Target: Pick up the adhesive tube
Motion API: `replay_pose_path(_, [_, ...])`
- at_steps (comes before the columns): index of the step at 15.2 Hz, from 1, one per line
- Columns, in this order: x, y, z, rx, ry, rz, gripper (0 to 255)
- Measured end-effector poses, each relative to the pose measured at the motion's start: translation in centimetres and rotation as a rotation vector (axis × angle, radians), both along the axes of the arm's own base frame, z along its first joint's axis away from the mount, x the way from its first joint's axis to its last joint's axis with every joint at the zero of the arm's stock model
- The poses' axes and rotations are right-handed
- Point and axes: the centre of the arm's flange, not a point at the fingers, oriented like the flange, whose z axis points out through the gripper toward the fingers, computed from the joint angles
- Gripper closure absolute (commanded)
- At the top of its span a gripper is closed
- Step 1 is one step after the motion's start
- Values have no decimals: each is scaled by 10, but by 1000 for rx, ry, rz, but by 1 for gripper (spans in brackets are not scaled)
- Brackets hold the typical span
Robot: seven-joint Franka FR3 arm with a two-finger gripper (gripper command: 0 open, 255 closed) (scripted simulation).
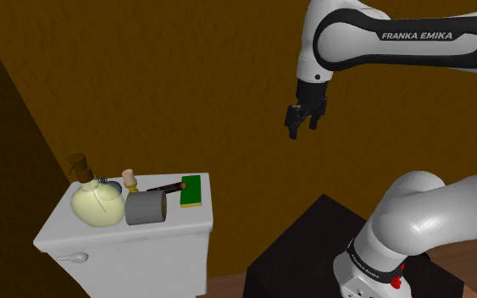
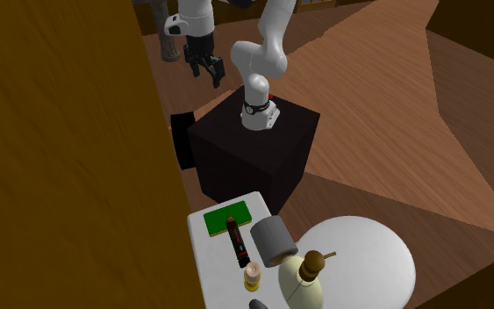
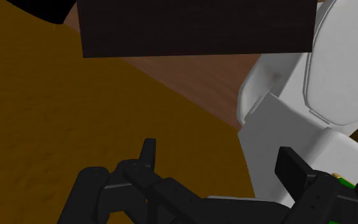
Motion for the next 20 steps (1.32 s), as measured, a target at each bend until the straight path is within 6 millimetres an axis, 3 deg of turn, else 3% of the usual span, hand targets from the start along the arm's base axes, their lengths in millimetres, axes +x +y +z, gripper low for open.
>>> replay_pose_path(3, [12, 4, -6, -1, -2, 36, 0])
replay_pose_path(8, [62, 28, -33, -5, -10, 178, 0])
replay_pose_path(20, [172, 118, -99, -15, -33, 537, 0])
